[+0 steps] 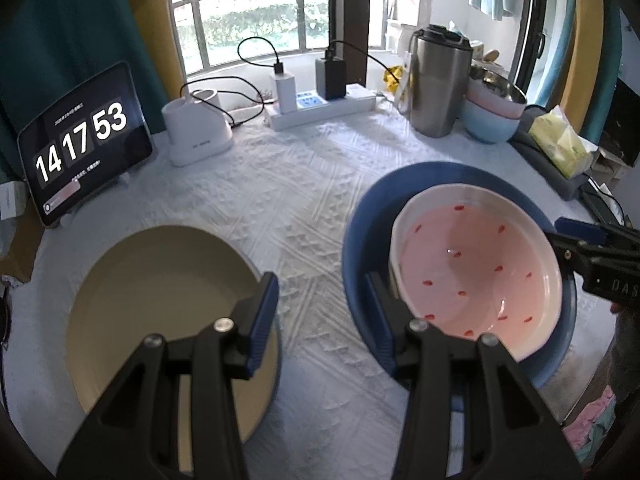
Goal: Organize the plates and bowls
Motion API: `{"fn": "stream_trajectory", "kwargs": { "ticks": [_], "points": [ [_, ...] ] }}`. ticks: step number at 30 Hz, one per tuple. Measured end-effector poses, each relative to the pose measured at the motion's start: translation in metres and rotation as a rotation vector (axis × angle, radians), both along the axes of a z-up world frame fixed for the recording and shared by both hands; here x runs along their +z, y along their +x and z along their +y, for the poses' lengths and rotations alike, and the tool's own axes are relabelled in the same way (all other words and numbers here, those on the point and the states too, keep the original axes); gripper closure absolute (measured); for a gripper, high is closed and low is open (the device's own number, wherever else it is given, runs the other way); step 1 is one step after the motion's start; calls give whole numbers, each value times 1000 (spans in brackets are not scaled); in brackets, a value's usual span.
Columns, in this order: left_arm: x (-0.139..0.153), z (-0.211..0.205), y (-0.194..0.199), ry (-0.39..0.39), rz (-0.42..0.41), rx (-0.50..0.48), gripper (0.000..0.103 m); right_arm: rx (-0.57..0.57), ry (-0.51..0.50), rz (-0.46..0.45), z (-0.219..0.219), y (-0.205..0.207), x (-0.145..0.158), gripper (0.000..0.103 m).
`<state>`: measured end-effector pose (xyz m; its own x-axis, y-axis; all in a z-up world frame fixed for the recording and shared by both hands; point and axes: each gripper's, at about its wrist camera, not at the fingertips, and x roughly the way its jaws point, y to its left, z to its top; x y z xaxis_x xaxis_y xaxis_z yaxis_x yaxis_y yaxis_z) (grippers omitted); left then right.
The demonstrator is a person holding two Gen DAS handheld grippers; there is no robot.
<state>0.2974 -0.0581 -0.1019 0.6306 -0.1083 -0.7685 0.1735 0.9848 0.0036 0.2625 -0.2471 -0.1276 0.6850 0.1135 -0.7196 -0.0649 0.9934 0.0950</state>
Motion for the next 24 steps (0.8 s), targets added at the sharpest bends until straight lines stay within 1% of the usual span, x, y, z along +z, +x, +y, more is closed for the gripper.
{"fn": "stream_trajectory", "kwargs": {
  "ticks": [2,5,7,12,16,17,20,22,23,24],
  "points": [
    [-1,0,-1,0,-5,6,57,-13,17,0,-1,1,-2,42],
    [-1,1,0,-13,0,28,57,-41,-3,-25,3,-1,-5,42],
    [-1,2,0,-20,0,36,57,-67,1,-31,4,0,-6,42],
    [-1,2,-1,-17,-8,41,58,-113,67,-30,-1,2,-10,42],
    [-3,5,-3,-61,-15,47,60,-92,117,-10,-7,4,-10,42],
    [-3,4,-4,-60,-24,46,61,-85,124,-8,-6,5,-10,44],
    [-2,1,-6,-61,-39,27,69,-64,140,-14,-3,3,-8,55],
    [-2,-2,-8,-58,-54,8,78,-59,142,-24,1,2,-7,65],
    [-1,-5,-9,-56,-61,-2,85,-56,144,-28,3,1,-7,68],
    [-1,-8,-10,-50,-68,-4,91,-49,145,-32,6,1,-6,75]
  ]
}}
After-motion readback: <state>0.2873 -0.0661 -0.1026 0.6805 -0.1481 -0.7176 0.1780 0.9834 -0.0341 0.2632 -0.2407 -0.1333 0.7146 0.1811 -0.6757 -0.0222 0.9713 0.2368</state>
